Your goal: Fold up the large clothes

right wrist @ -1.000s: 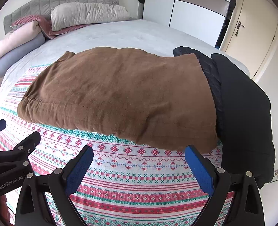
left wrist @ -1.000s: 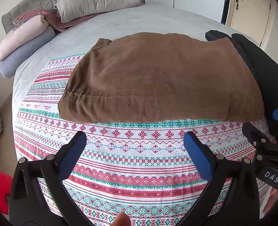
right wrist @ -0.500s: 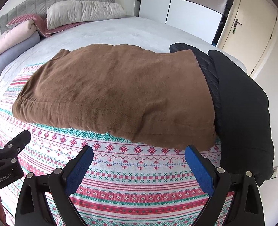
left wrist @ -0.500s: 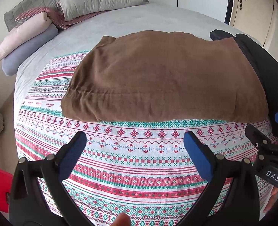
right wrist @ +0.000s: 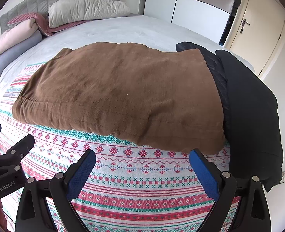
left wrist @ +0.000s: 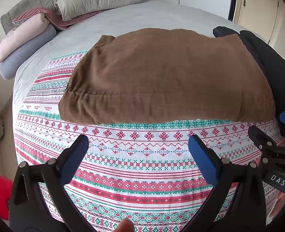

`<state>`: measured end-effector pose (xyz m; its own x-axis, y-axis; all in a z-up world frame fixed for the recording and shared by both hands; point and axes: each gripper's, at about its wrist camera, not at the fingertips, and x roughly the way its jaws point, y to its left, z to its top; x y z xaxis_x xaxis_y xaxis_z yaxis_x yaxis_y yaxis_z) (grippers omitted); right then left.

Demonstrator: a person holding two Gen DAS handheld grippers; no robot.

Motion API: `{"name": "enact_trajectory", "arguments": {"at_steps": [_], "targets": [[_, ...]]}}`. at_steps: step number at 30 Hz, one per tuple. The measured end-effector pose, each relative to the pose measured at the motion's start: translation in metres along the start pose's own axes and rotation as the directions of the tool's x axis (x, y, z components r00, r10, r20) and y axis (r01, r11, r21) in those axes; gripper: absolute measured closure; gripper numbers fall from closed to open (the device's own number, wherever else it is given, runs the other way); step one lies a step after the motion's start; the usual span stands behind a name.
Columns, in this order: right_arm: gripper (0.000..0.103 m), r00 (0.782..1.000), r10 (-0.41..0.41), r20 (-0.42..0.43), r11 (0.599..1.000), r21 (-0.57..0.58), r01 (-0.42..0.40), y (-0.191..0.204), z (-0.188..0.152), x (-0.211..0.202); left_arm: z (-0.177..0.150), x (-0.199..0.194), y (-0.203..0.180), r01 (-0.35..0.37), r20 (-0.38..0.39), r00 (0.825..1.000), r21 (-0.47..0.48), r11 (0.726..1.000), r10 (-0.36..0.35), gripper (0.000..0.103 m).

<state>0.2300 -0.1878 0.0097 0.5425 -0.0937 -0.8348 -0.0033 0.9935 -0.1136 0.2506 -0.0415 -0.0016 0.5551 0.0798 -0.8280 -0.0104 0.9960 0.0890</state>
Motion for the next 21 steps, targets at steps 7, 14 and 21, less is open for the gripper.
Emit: {"name": "enact_trajectory", "arguments": {"at_steps": [7, 14, 21], "targets": [[0.004, 1.000, -0.011, -0.008, 1.000, -0.001, 0.011, 0.0019, 0.0004, 0.0035, -0.0002, 0.0006, 0.0014, -0.002, -0.001, 1.000, -0.008, 1.000, 0.002, 0.000], [0.004, 1.000, 0.000, -0.003, 1.000, 0.005, 0.000, 0.0013, 0.0006, 0.0022, 0.0000, 0.0012, 0.0033, -0.004, -0.001, 1.000, -0.010, 1.000, 0.004, 0.000], [0.004, 1.000, 0.004, -0.004, 1.000, -0.003, -0.004, 0.0044, 0.0006, 0.0024, 0.0001, 0.0027, 0.0036, 0.001, -0.004, 1.000, -0.004, 1.000, -0.001, 0.000]]}}
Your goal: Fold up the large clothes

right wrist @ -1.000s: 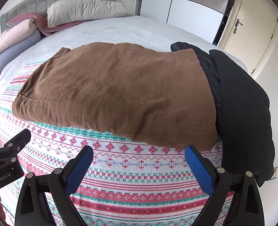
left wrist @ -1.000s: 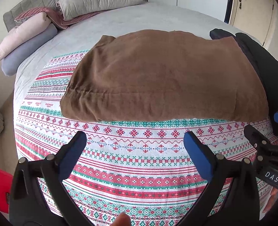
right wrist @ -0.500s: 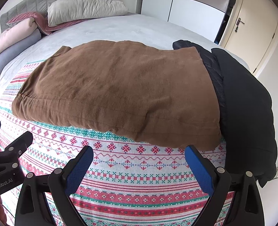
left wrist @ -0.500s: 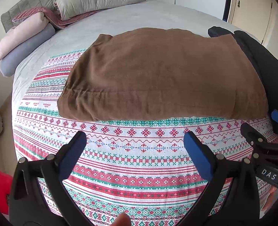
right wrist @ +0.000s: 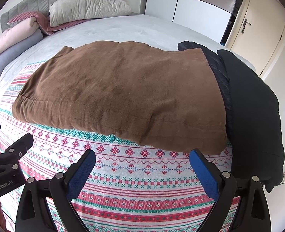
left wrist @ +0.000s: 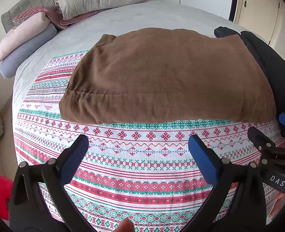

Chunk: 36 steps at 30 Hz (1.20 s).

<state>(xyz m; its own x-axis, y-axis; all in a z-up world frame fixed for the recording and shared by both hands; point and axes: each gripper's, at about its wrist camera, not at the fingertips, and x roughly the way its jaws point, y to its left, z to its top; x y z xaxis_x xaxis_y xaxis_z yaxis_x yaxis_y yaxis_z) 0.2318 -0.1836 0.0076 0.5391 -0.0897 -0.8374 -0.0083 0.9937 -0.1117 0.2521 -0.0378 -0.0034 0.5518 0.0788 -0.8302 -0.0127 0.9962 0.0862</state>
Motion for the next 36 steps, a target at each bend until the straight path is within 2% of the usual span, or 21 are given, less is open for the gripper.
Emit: {"name": "enact_trajectory", "arguments": {"at_steps": [7, 36], "targets": [[0.004, 1.000, 0.030, -0.008, 1.000, -0.001, -0.030, 0.001, -0.001, 0.001, 0.000, 0.002, -0.001, -0.003, -0.004, 1.000, 0.001, 1.000, 0.003, 0.000], [0.004, 1.000, 0.010, -0.007, 1.000, 0.013, -0.010, -0.009, -0.002, -0.003, 0.000, 0.005, -0.003, -0.066, 0.009, 0.998, 0.026, 0.997, 0.066, 0.000]]}}
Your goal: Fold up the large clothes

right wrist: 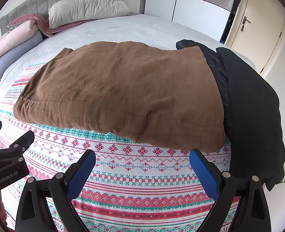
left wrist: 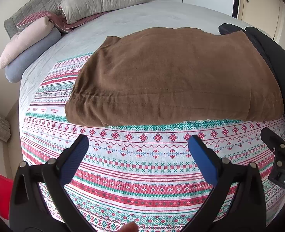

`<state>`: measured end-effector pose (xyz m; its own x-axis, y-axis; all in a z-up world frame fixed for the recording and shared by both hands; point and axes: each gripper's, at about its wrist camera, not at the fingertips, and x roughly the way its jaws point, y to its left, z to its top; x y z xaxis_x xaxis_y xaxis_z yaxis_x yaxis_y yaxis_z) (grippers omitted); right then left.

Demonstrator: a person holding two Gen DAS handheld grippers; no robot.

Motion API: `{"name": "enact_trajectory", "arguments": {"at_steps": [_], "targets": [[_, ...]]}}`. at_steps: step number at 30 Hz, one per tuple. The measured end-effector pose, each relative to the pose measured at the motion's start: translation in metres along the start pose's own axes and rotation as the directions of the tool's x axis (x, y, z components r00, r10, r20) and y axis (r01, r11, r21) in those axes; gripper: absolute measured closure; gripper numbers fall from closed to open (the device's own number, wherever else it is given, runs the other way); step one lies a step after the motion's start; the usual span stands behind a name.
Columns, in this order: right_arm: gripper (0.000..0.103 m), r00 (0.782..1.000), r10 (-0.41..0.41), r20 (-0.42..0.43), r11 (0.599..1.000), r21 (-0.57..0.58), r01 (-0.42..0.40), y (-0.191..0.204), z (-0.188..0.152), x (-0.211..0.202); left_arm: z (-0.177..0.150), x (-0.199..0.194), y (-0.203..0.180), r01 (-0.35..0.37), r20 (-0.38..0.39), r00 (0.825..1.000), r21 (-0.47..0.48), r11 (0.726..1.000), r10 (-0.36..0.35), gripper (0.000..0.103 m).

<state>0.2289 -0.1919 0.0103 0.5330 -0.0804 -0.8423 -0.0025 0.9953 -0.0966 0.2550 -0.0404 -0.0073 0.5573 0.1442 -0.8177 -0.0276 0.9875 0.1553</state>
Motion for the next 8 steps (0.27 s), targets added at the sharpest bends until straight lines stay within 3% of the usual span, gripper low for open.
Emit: {"name": "enact_trajectory", "arguments": {"at_steps": [8], "targets": [[0.004, 1.000, 0.005, -0.004, 1.000, -0.002, -0.005, 0.0012, 0.0001, 0.0021, 0.0003, 0.0001, -0.0009, 0.001, 0.004, 1.000, -0.001, 1.000, -0.001, 0.000]]}}
